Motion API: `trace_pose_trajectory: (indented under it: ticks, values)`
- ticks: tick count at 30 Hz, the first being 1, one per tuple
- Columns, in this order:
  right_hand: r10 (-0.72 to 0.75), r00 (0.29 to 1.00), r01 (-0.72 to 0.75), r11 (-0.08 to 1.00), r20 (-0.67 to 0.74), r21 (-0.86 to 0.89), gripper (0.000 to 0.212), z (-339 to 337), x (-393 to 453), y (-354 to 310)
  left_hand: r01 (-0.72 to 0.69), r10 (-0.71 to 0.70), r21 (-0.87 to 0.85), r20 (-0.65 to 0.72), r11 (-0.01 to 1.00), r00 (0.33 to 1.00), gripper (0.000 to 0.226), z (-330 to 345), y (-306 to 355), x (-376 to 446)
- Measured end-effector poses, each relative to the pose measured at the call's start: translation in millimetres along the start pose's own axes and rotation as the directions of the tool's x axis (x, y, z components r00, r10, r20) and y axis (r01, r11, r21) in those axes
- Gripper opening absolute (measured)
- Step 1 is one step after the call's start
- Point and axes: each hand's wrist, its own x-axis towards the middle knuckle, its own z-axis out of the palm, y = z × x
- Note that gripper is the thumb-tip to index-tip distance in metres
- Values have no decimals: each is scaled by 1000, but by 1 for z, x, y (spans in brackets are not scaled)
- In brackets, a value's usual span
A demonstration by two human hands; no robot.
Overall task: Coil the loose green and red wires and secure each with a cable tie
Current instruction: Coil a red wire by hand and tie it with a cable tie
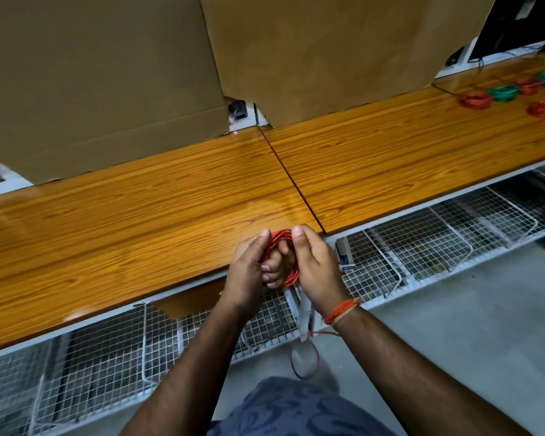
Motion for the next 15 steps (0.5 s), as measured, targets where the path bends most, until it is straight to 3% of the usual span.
trace_pose_trajectory:
  ticks: [4,6,11,15]
  values:
    - [-14,998,12,999,-57,-51,41,7,9,2,-79,94,285,-40,955,995,30,-3,4,2]
    - [-31,996,23,995,-83,-98,41,9,14,1,-76,88,314,-21,946,996,27,-6,9,4]
    - [-79,968,40,986,-238,-162,50,21,29,-6,-2,-11,166,82,986,997,31,-16,22,16]
    - [18,948,-43,996,-317,-72,62,35,47,-16,103,-79,-115,199,988,977,33,-27,32,36]
